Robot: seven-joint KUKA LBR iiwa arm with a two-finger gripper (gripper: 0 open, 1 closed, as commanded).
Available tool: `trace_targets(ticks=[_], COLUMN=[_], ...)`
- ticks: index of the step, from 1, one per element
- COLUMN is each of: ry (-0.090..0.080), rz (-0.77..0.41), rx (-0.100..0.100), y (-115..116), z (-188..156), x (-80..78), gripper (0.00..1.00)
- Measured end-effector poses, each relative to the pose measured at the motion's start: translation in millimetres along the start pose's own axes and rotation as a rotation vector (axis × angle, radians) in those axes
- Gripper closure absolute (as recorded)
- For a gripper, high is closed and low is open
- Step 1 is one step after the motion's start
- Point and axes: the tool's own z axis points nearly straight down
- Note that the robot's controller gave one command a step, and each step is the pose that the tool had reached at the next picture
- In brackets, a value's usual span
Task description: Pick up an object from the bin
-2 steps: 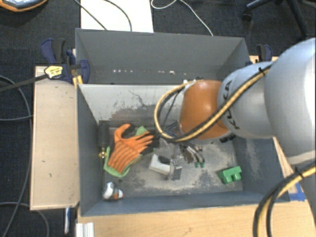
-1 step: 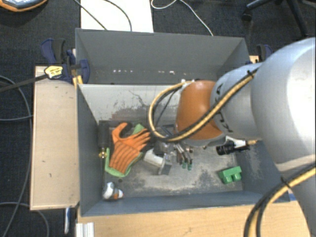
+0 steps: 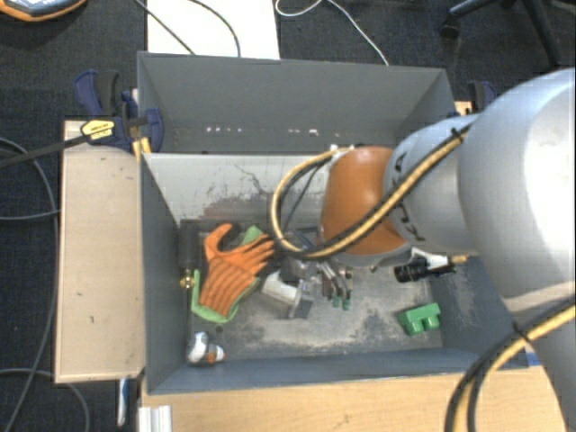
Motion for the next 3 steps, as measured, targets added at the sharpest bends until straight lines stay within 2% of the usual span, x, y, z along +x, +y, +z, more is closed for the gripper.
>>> trace_targets(ticks=[3], ry=[0.000], rz=[-0.008], rx=[0.000], y=[0.1], z=[0.0], x=[0.1], gripper=[1.00])
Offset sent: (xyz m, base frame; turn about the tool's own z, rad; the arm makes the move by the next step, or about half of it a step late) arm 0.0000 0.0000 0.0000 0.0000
